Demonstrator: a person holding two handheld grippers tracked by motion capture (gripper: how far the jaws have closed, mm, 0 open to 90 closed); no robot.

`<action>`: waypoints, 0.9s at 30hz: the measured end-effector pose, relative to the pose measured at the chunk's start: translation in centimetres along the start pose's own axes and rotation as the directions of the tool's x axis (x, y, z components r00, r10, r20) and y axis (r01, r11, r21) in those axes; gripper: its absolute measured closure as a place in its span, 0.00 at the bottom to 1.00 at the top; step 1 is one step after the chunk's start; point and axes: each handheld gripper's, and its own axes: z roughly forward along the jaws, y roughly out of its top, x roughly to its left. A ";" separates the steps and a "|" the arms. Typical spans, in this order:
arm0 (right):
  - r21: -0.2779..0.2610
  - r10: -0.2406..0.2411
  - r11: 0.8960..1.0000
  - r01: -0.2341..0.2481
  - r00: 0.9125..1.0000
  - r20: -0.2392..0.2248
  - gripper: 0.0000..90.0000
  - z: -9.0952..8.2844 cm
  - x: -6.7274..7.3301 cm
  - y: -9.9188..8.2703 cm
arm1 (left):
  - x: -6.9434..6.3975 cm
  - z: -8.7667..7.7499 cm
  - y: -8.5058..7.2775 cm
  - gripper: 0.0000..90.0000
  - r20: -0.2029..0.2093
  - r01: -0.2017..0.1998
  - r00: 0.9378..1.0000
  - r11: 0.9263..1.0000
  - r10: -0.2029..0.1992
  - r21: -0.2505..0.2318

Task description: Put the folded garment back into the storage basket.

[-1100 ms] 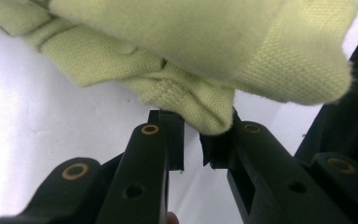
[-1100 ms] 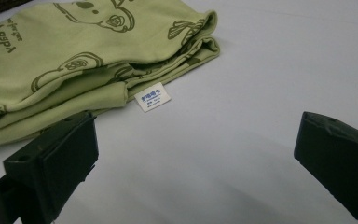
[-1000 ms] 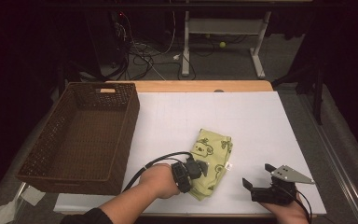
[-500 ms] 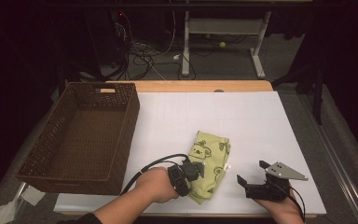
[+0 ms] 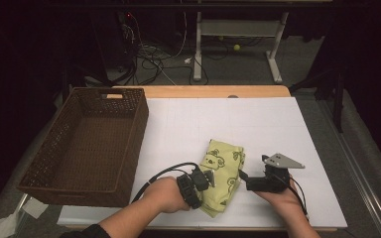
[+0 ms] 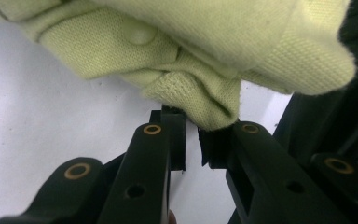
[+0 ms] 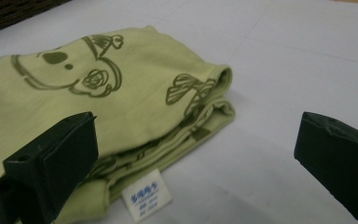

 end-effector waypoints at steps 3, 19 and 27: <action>-0.005 0.004 1.000 -0.004 1.000 -0.001 0.02 1.1 -0.3 0.9 | -0.2 0.0 0.0 0.87 -0.016 0.002 1.000 1.000 -0.002 0.003; 0.063 0.095 0.993 -0.096 0.995 0.017 0.28 5.4 -1.9 3.2 | -0.5 0.0 0.3 0.87 -0.042 0.007 0.999 1.000 -0.006 0.029; 0.169 0.108 0.979 -0.110 0.994 0.016 0.35 6.2 -1.7 2.4 | -0.7 0.1 0.2 0.87 -0.044 0.024 0.999 1.000 -0.024 0.008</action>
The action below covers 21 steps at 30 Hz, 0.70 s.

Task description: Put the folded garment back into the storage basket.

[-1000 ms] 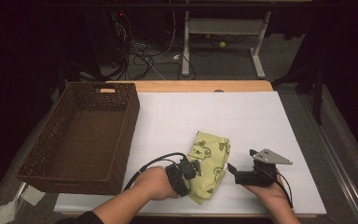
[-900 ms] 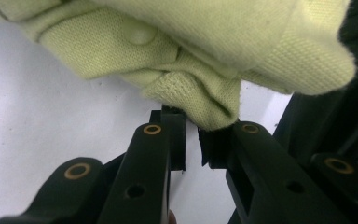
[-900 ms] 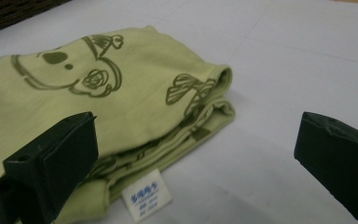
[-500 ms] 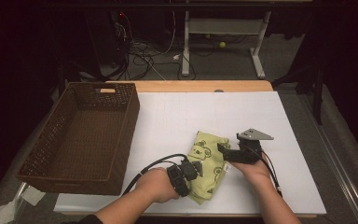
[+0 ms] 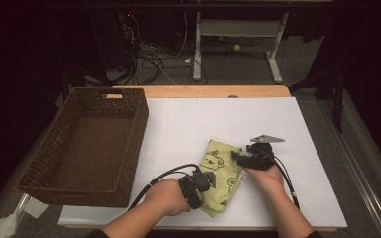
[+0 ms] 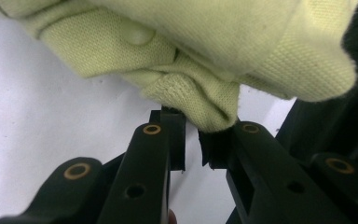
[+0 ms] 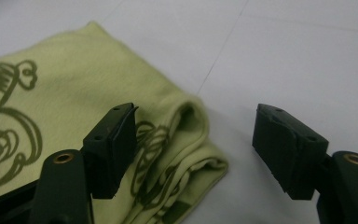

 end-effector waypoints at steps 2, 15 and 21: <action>0.008 -0.025 1.000 0.025 1.000 0.015 0.37 -0.1 0.3 -0.1 | 0.1 -0.1 0.0 0.87 -0.007 -0.019 1.000 1.000 0.019 0.015; 0.009 -0.070 0.997 0.071 0.997 -0.044 0.73 -0.4 1.1 -0.7 | 0.3 -0.1 0.0 0.87 0.010 -0.015 1.000 1.000 0.015 0.010; 0.009 -0.070 0.997 0.071 0.994 -0.087 0.81 -0.3 0.9 -0.6 | 0.4 0.0 0.5 0.87 0.017 -0.002 1.000 0.999 0.002 0.032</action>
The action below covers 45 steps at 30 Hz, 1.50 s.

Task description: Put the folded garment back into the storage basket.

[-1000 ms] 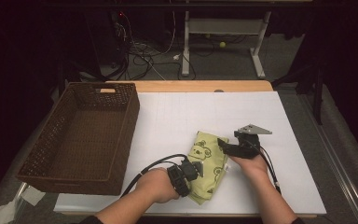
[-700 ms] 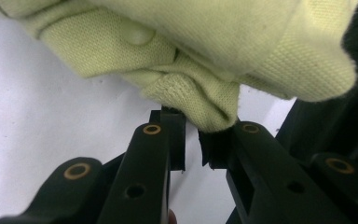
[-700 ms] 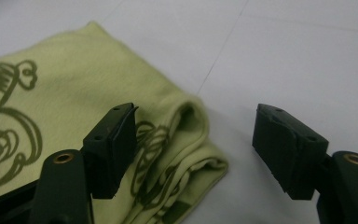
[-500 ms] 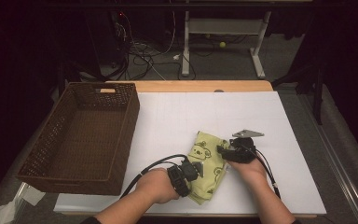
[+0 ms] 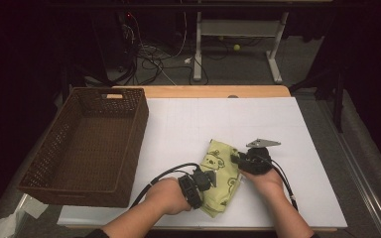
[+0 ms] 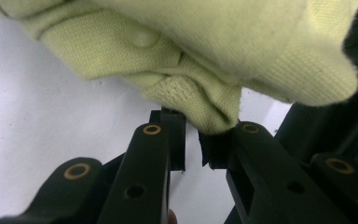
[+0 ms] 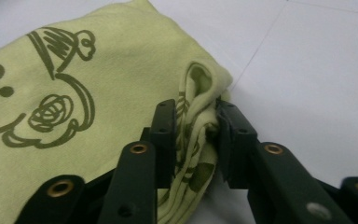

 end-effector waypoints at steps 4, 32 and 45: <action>0.007 -0.001 1.000 0.001 1.000 0.001 0.84 0.0 0.2 0.0 | -0.1 0.0 0.3 0.87 -0.003 0.002 1.000 1.000 -0.002 0.017; 0.002 -0.013 1.000 0.013 1.000 -0.002 0.89 0.0 0.3 0.0 | -0.5 0.0 0.4 0.87 -0.028 -0.015 0.999 1.000 0.015 0.021; -0.047 -0.034 0.998 0.034 0.999 0.007 0.90 -0.5 0.5 -0.2 | -1.4 0.0 0.2 0.88 -0.100 -0.041 0.994 0.999 0.043 0.022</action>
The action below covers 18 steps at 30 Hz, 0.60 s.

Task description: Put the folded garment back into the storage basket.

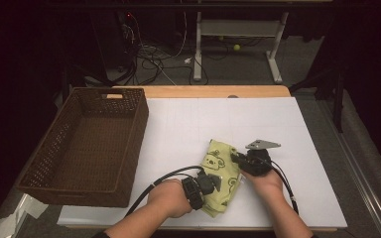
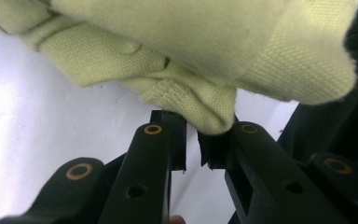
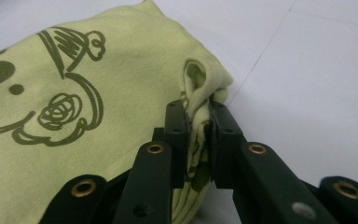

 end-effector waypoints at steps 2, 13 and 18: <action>-0.011 0.003 1.000 -0.003 1.000 -0.004 0.90 -0.2 -0.1 -0.1 | 0.0 0.0 -0.1 0.88 0.000 0.002 1.000 1.000 -0.002 -0.007; -0.050 -0.065 0.997 0.066 0.998 0.021 0.90 -0.9 0.2 -0.3 | -0.4 -0.6 0.3 0.88 0.036 -0.005 0.999 1.000 0.005 -0.015; -0.062 -0.079 0.995 0.082 0.996 0.037 0.90 -1.2 0.2 -0.3 | -0.3 -1.1 0.0 0.88 0.045 0.007 0.999 0.999 -0.005 -0.043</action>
